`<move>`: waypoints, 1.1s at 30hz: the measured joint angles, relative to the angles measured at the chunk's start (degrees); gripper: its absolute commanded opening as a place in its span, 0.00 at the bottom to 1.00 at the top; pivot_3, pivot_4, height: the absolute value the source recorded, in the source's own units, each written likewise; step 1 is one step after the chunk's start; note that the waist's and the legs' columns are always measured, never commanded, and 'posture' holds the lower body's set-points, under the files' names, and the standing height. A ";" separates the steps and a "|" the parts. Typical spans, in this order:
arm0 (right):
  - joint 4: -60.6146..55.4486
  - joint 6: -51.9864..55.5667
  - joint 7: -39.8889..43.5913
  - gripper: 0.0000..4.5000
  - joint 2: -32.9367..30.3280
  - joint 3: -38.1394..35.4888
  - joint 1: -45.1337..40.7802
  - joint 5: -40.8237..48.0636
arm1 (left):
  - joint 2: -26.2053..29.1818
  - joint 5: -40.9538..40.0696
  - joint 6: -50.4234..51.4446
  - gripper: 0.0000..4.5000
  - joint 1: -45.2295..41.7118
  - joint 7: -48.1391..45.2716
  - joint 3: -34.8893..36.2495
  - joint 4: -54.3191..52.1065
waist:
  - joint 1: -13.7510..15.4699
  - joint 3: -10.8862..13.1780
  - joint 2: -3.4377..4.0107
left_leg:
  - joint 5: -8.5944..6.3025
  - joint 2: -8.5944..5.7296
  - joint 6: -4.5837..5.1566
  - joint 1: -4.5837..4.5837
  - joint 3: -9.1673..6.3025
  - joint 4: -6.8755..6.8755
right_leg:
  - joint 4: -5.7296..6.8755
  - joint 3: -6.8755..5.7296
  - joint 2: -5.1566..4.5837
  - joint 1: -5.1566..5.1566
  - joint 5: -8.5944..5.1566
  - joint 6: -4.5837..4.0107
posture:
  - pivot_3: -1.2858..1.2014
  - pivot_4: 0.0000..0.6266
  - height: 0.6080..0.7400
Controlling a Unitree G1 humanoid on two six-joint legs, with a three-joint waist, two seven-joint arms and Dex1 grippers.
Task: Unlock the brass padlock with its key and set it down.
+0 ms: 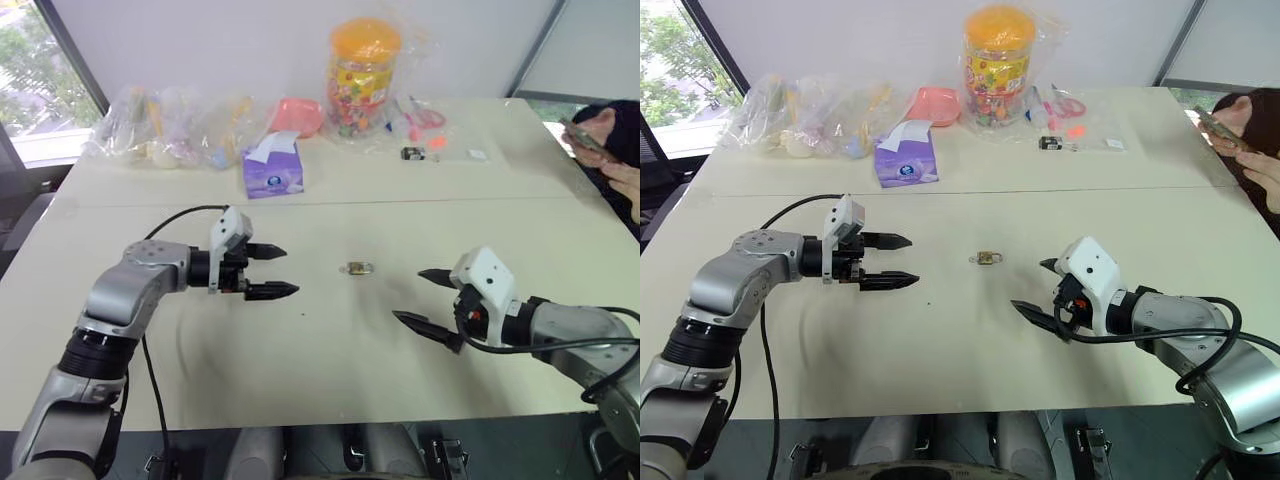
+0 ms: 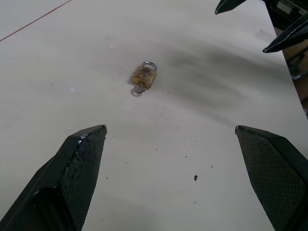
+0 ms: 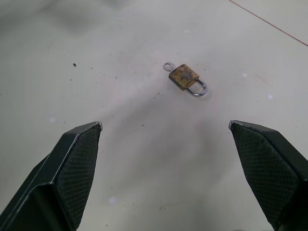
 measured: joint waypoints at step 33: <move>17.81 -9.03 10.80 0.98 -4.53 12.90 -17.29 -6.71 | -3.05 2.47 -2.11 1.00 2.23 2.06 -2.13 -2.27 | -0.38 0.01 0.00 | 0.00 0.02 0.00 0.06 0.03 0.04 | 0.08 0.06 0.08 0.00 0.11 0.11 | 0.52 0.24 0.98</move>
